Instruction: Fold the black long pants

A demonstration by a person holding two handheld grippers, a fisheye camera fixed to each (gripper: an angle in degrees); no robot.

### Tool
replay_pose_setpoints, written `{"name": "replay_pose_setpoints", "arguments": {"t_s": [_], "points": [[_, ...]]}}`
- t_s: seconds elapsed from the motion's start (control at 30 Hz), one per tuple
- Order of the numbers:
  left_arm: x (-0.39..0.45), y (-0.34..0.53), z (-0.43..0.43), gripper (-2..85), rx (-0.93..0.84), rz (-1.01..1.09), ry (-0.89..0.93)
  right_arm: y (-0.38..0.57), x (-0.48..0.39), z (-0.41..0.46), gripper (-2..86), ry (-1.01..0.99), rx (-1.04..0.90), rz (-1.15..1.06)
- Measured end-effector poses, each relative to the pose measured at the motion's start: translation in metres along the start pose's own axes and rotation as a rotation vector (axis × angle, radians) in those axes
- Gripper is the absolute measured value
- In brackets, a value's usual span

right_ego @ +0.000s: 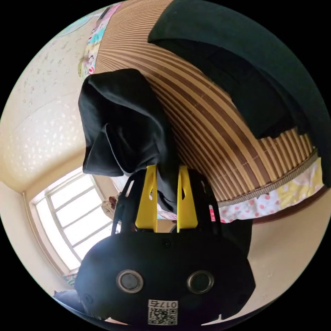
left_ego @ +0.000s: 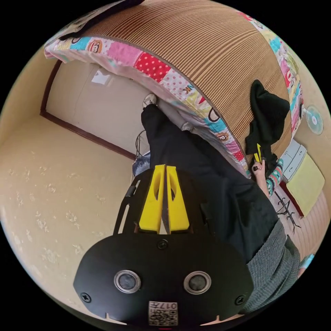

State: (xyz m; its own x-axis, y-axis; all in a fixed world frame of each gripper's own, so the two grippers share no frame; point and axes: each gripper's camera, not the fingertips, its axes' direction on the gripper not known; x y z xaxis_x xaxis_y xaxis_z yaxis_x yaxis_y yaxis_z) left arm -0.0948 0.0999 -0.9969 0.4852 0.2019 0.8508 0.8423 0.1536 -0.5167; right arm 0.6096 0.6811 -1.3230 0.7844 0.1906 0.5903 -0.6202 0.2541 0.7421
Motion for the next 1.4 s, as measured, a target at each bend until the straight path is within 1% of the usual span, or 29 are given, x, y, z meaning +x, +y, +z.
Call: {"name": "replay_pose_setpoints", "arguments": {"t_s": [0.03, 0.07, 0.1, 0.17, 0.23, 0.27, 0.33, 0.37, 0.43, 0.5, 0.53, 0.57, 0.63, 0.67, 0.7, 0.73, 0.8, 0.87, 0.93, 0.97, 1.0, 1.03, 1.07, 1.13, 1.17, 1.23, 1.27, 1.33, 1.4], "points": [[0.006, -0.002, 0.0, -0.9, 0.011, 0.031, -0.004, 0.006, 0.0, 0.004, 6.1, -0.12, -0.014, 0.003], [0.018, -0.004, -0.001, -0.9, 0.031, 0.095, -0.005, 0.011, -0.003, 0.003, 5.6, -0.181, -0.01, -0.021], [0.032, -0.006, -0.002, -0.9, 0.055, 0.172, 0.013, 0.024, -0.015, -0.002, 4.8, -0.269, 0.017, -0.089], [0.054, -0.006, -0.005, -0.9, 0.098, 0.3, 0.057, 0.046, -0.046, -0.015, 4.0, -0.323, 0.054, -0.208], [0.074, -0.005, -0.008, -0.8, 0.133, 0.385, 0.087, 0.073, -0.1, -0.037, 3.0, -0.396, 0.082, -0.397], [0.089, -0.004, -0.012, -0.7, 0.168, 0.446, 0.106, 0.079, -0.114, -0.043, 2.8, -0.418, 0.088, -0.443], [0.114, 0.001, -0.019, -0.3, 0.233, 0.567, 0.141, 0.105, -0.17, -0.07, 1.9, -0.526, 0.11, -0.631], [0.131, 0.005, -0.024, 0.4, 0.275, 0.643, 0.163, 0.112, -0.183, -0.078, 1.7, -0.563, 0.116, -0.681], [0.159, 0.015, -0.033, 3.2, 0.33, 0.754, 0.193, 0.142, -0.23, -0.113, 1.0, -0.726, 0.13, -0.875], [0.197, 0.036, -0.045, 5.9, 0.409, 0.907, 0.22, 0.166, -0.264, -0.136, 0.5, -0.798, 0.117, -1.008], [0.206, 0.043, -0.048, 6.0, 0.43, 0.947, 0.227, 0.187, -0.287, -0.149, 0.3, -0.812, 0.103, -1.102], [0.223, 0.059, -0.055, 6.2, 0.47, 1.028, 0.238, 0.198, -0.298, -0.154, 0.3, -0.81, 0.104, -1.15], [0.244, 0.087, -0.067, 6.3, 0.538, 1.151, 0.242, 0.249, -0.339, -0.171, 0.1, -0.807, 0.104, -1.338], [0.254, 0.109, -0.075, 6.3, 0.594, 1.226, 0.242, 0.262, -0.347, -0.175, 0.1, -0.808, 0.104, -1.388], [0.259, 0.131, -0.083, 6.3, 0.651, 1.291, 0.247, 0.289, -0.364, -0.182, 0.0, -0.808, 0.105, -1.493], [0.259, 0.142, -0.087, 6.3, 0.677, 1.318, 0.254, 0.317, -0.378, -0.19, 0.0, -0.801, 0.115, -1.601], [0.253, 0.181, -0.101, 6.3, 0.764, 1.405, 0.3, 0.356, -0.394, -0.203, 0.0, -0.801, 0.142, -1.737], [0.243, 0.205, -0.107, 6.2, 0.802, 1.44, 0.332, 0.388, -0.404, -0.216, 0.0, -0.811, 0.163, -1.861], [0.236, 0.224, -0.109, 6.1, 0.787, 1.471, 0.351, 0.423, -0.411, -0.232, 0.2, -0.842, 0.191, -2.026], [0.237, 0.237, -0.107, 6.4, 0.734, 1.531, 0.364, 0.43, -0.412, -0.236, 0.2, -0.86, 0.204, -2.059], [0.238, 0.251, -0.105, 6.8, 0.688, 1.594, 0.384, 0.437, -0.413, -0.242, 0.3, -0.922, 0.215, -2.114], [0.238, 0.258, -0.103, 7.1, 0.68, 1.62, 0.397, 0.438, -0.416, -0.246, 0.3, -1.013, 0.206, -2.138], [0.237, 0.277, -0.101, 7.9, 0.689, 1.672, 0.431, 0.438, -0.417, -0.247, 0.3, -1.059, 0.201, -2.139], [0.236, 0.31, -0.098, 9.1, 0.745, 1.763, 0.466, 0.429, -0.428, -0.24, 0.4, -1.238, 0.154, -2.086], [0.237, 0.331, -0.097, 9.8, 0.795, 1.8, 0.47, 0.426, -0.431, -0.236, 0.4, -1.284, 0.128, -2.068], [0.239, 0.36, -0.095, 10.0, 0.869, 1.816, 0.461, 0.412, -0.442, -0.215, 0.5, -1.473, -0.006, -2.002], [0.243, 0.378, -0.095, 11.3, 0.899, 1.825, 0.461, 0.41, -0.445, -0.208, 0.5, -1.516, -0.039, -1.989], [0.25, 0.404, -0.093, 14.1, 0.902, 1.87, 0.478, 0.401, -0.454, -0.18, 0.6, -1.631, -0.15, -1.905], [0.261, 0.436, -0.088, 17.2, 0.883, 1.963, 0.516, 0.396, -0.458, -0.156, 0.6, -1.657, -0.191, -1.834]]}}
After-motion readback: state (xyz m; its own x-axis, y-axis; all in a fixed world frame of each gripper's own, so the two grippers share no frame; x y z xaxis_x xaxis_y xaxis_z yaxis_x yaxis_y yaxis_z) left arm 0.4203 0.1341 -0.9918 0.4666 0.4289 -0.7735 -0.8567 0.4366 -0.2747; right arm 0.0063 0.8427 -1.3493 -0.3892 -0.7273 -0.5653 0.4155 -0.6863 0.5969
